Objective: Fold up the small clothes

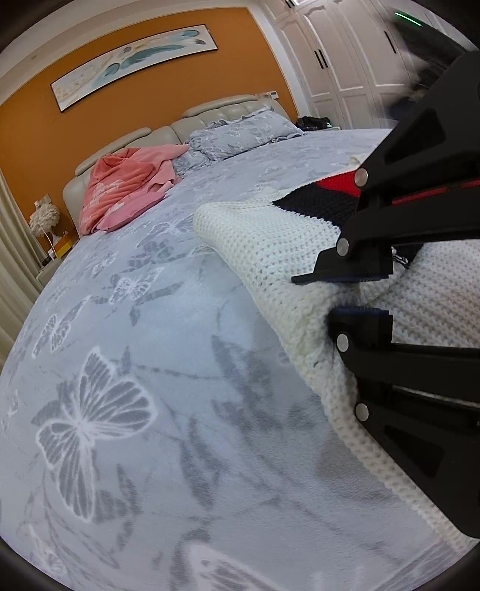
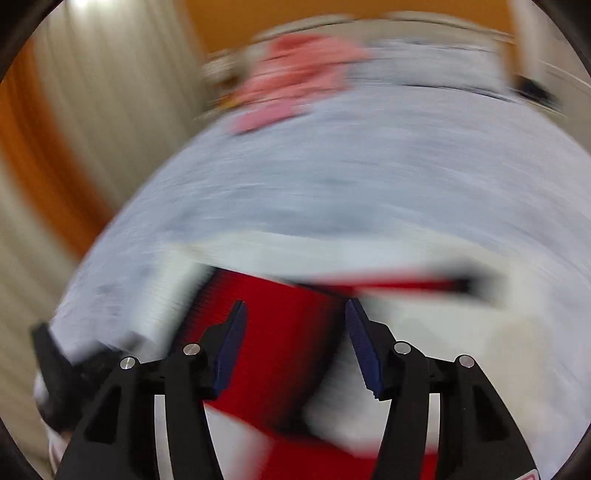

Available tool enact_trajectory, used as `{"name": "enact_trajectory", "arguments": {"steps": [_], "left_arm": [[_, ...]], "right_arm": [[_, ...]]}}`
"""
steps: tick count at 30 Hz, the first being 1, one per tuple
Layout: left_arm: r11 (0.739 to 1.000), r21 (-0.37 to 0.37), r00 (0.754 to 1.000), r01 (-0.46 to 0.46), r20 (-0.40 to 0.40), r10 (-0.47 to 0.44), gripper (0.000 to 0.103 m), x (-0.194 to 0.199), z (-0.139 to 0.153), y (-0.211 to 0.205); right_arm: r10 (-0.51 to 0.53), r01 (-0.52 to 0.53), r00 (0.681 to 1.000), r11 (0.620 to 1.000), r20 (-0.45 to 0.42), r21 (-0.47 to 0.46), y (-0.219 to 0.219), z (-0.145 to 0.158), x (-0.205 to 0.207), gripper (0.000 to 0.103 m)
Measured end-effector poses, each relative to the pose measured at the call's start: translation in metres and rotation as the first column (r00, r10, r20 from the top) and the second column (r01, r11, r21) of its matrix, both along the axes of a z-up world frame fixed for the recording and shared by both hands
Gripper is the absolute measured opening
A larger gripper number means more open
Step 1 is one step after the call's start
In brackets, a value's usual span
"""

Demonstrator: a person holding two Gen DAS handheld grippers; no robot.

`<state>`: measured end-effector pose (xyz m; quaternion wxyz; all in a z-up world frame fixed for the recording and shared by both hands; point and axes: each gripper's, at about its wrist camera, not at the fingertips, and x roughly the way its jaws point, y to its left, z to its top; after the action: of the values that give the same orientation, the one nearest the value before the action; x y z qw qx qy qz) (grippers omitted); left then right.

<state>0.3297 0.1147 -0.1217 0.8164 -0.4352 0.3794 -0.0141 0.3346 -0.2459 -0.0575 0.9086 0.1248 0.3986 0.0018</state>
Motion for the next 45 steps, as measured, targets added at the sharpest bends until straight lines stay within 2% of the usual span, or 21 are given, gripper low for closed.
{"name": "enact_trajectory", "arguments": {"steps": [2,4,7,10,12,13,14,16,18,20,21,24,27,29,30,33,34,35,37,40,45], "left_arm": [[1.000,-0.010,1.000,-0.004,-0.004,0.004,0.010,-0.002,-0.001,0.000],[1.000,-0.011,1.000,-0.006,-0.011,0.006,0.010,-0.004,0.000,-0.001],[1.000,0.002,1.000,-0.006,-0.015,0.006,0.010,-0.006,0.001,-0.003],[1.000,0.010,1.000,-0.009,-0.014,0.009,0.010,-0.004,0.002,-0.005],[1.000,0.026,1.000,-0.007,-0.013,0.007,0.010,-0.004,0.003,-0.006],[0.999,0.046,1.000,-0.003,-0.012,0.003,0.010,-0.004,0.003,-0.008],[0.998,0.061,1.000,-0.001,-0.012,0.002,0.010,-0.003,0.004,-0.010],[0.997,0.081,1.000,0.002,-0.012,-0.001,0.010,-0.003,0.005,-0.012],[0.995,0.098,1.000,0.006,-0.015,-0.004,0.010,-0.001,0.006,-0.014],[0.993,0.120,1.000,0.011,-0.019,-0.008,0.010,0.000,0.006,-0.016],[0.991,0.137,1.000,0.012,-0.019,-0.010,0.010,0.001,0.007,-0.018],[0.987,0.157,1.000,0.016,-0.022,-0.013,0.010,0.001,0.010,-0.022],[0.990,0.143,1.000,0.015,-0.026,-0.011,0.010,0.001,0.010,-0.020],[0.992,0.129,1.000,0.012,-0.027,-0.008,0.010,0.001,0.009,-0.018],[0.992,0.125,1.000,0.010,-0.028,-0.006,0.010,0.002,0.009,-0.018],[0.991,0.132,1.000,0.012,-0.028,-0.009,0.010,0.002,0.008,-0.019],[0.991,0.131,1.000,0.014,-0.028,-0.010,0.010,0.003,0.007,-0.018],[0.991,0.130,1.000,0.014,-0.028,-0.010,0.010,0.002,0.007,-0.019],[0.992,0.126,1.000,0.015,-0.028,-0.011,0.010,0.001,0.006,-0.019],[0.992,0.127,0.999,0.011,-0.036,-0.006,0.010,0.002,0.006,-0.020],[0.996,0.087,0.998,0.024,-0.057,-0.019,0.013,-0.005,0.014,-0.017]], "right_arm": [[-0.203,0.203,0.978,0.979,-0.041,-0.007,-0.064,-0.014,-0.043,0.056],[-0.296,0.307,0.948,0.946,-0.114,0.102,-0.111,-0.035,-0.068,0.056],[-0.289,0.333,0.940,0.890,-0.180,0.311,-0.141,-0.062,-0.074,0.056],[-0.230,0.287,0.956,0.865,-0.183,0.413,-0.130,-0.076,-0.063,0.065],[-0.214,0.261,0.963,0.883,-0.161,0.390,-0.118,-0.077,-0.055,0.069],[-0.215,0.255,0.965,0.894,-0.149,0.367,-0.115,-0.075,-0.051,0.056],[-0.218,0.252,0.967,0.906,-0.135,0.340,-0.114,-0.075,-0.050,0.017],[-0.235,0.266,0.963,0.898,-0.130,0.351,-0.124,-0.075,-0.053,0.017],[-0.282,0.309,0.950,0.907,-0.134,0.286,-0.138,-0.077,-0.065,0.016],[-0.279,0.311,0.950,0.880,-0.138,0.360,-0.154,-0.092,-0.073,0.014],[-0.271,0.302,0.953,0.885,-0.134,0.355,-0.153,-0.090,-0.072,0.015],[-0.239,0.266,0.961,0.936,-0.137,0.231,-0.137,-0.070,-0.067,0.029],[-0.286,0.287,0.958,0.950,-0.030,0.125,-0.123,-0.033,-0.087,0.039],[-0.296,0.293,0.954,0.953,0.039,0.074,-0.112,-0.015,-0.097,0.068],[-0.271,0.267,0.962,0.960,0.042,0.079,-0.107,-0.014,-0.094,0.072],[-0.170,0.171,0.985,0.984,-0.028,0.050,-0.087,-0.029,-0.066,0.071],[-0.144,0.145,0.988,0.989,-0.050,0.026,-0.082,-0.037,-0.054,0.053],[-0.133,0.133,0.984,0.991,-0.118,-0.010,-0.082,-0.053,-0.039,0.013],[-0.147,0.151,0.981,0.988,-0.129,0.022,-0.090,-0.070,-0.035,0.011],[-0.189,0.199,0.975,0.977,-0.119,0.077,-0.101,-0.067,-0.034,0.012],[-0.162,0.171,0.982,0.982,-0.101,0.081,-0.083,-0.034,-0.089,0.038]]}}
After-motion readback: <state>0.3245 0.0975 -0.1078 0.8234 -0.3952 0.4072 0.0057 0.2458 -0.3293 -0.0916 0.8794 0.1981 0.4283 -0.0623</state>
